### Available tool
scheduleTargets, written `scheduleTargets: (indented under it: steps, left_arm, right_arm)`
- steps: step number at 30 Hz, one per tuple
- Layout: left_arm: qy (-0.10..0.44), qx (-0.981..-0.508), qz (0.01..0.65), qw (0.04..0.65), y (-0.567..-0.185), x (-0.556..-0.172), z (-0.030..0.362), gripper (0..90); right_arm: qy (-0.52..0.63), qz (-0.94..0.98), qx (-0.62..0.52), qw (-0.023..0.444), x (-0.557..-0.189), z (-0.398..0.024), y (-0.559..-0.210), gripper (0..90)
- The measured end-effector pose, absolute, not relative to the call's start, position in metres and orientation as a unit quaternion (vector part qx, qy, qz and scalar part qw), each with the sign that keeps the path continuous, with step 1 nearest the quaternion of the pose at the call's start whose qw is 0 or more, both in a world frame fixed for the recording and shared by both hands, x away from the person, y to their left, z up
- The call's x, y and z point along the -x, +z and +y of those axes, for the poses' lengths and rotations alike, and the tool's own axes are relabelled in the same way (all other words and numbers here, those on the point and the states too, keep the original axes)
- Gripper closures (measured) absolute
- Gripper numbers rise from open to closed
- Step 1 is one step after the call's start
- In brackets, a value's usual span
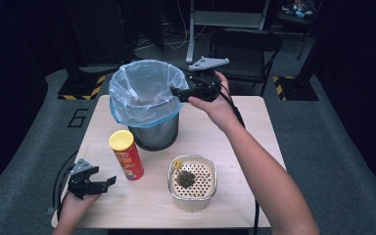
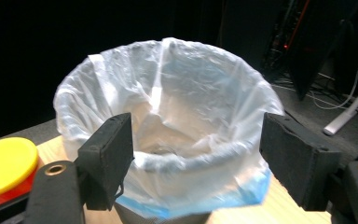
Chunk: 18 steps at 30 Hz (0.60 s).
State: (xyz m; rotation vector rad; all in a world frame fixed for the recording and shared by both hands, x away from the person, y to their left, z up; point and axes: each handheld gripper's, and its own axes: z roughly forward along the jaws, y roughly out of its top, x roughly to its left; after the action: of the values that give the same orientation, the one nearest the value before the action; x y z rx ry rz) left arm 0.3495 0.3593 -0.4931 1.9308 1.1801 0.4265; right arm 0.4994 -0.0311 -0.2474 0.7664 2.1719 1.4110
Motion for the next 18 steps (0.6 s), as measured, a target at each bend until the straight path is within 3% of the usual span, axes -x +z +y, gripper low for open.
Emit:
scheduleTargets:
  steps: [10, 18]
  left_arm:
    - [0.154, -0.768, 0.439, 0.440, -0.485, -0.354, 0.333, 11.5]
    - [0.150, -0.759, 0.447, 0.450, -0.487, -0.369, 0.319, 11.6]
  right_arm:
    - [0.515, 0.777, -0.284, 0.225, -0.486, -0.062, -0.251, 25.0]
    - [0.510, 0.777, -0.291, 0.228, -0.465, -0.091, -0.278, 24.9]
